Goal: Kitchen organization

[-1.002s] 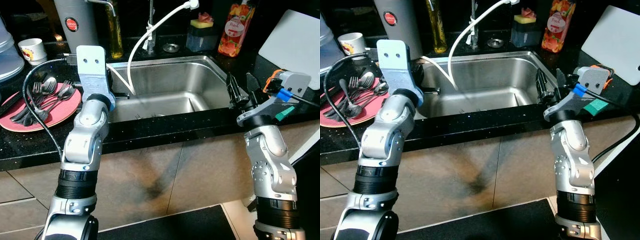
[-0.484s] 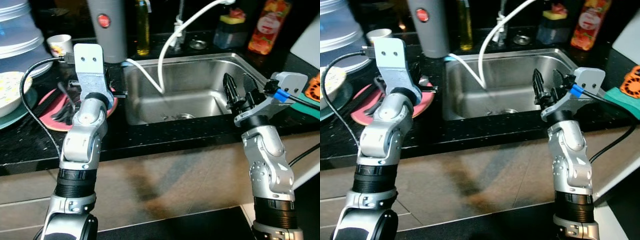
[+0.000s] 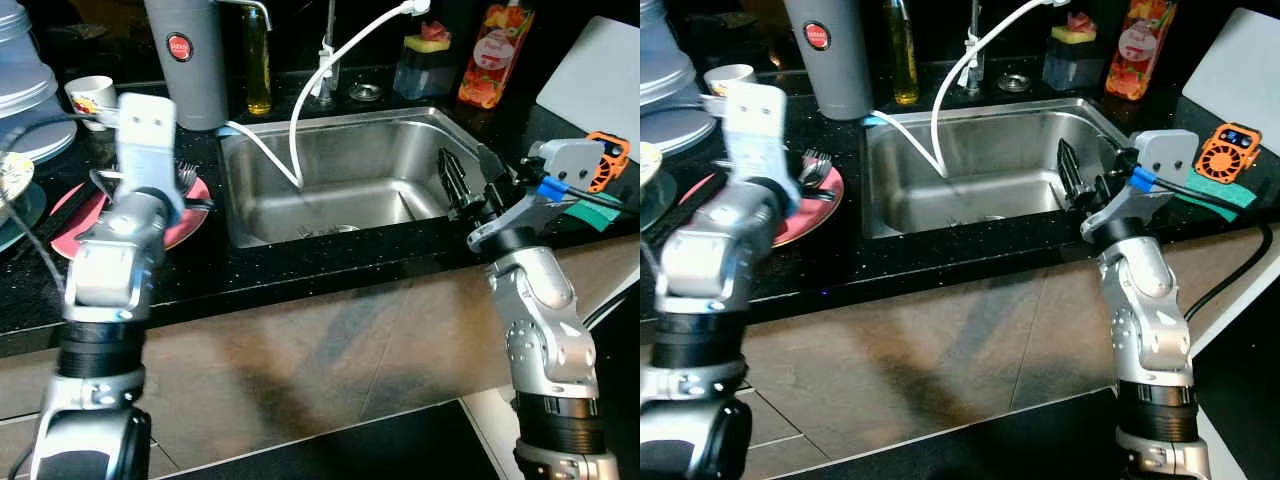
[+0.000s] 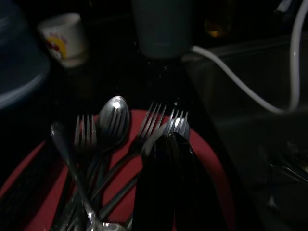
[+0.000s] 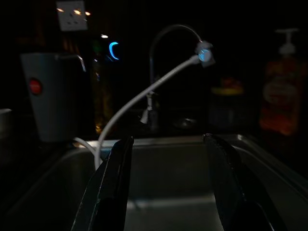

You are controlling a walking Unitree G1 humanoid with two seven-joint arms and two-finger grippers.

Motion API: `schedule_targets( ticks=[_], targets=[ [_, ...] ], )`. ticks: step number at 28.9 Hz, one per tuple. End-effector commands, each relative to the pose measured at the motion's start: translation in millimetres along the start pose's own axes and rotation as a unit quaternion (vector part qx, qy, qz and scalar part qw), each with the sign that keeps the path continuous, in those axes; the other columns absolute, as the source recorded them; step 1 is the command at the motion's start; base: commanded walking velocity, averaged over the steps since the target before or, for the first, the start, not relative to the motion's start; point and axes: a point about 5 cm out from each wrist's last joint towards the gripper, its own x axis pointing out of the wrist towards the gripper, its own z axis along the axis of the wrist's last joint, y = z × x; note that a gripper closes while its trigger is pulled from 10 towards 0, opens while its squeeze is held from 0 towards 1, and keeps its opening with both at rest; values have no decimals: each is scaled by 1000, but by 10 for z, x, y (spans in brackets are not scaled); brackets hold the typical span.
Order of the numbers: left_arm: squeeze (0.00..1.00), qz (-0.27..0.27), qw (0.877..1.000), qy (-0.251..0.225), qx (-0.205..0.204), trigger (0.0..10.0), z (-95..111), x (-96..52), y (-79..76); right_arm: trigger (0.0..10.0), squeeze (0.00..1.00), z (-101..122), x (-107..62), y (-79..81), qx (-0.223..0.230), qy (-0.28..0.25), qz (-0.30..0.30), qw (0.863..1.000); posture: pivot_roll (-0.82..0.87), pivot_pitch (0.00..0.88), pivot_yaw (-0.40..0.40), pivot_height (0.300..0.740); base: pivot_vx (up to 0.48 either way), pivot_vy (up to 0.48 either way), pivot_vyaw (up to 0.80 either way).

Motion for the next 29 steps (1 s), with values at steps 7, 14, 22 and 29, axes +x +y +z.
schedule_targets(
  ticks=[7,14,22,29],
  targets=[
    [0,48,996,61,-34,10000,-127,209,307,10000,0,-57,313,323,35,25,139,989,132,43,-28,740,0,0,0],
    [0,86,992,85,-46,10000,-255,390,329,10000,0,-266,427,515,36,77,200,976,140,48,-41,740,0,0,0],
    [0,105,988,109,-40,10000,-372,480,372,10000,0,-255,423,426,35,76,183,980,130,44,-26,740,0,0,0],
    [0,114,993,7,12,10000,-83,494,291,10000,0,-223,403,309,26,64,162,984,123,44,-19,740,0,0,0]
  ],
)
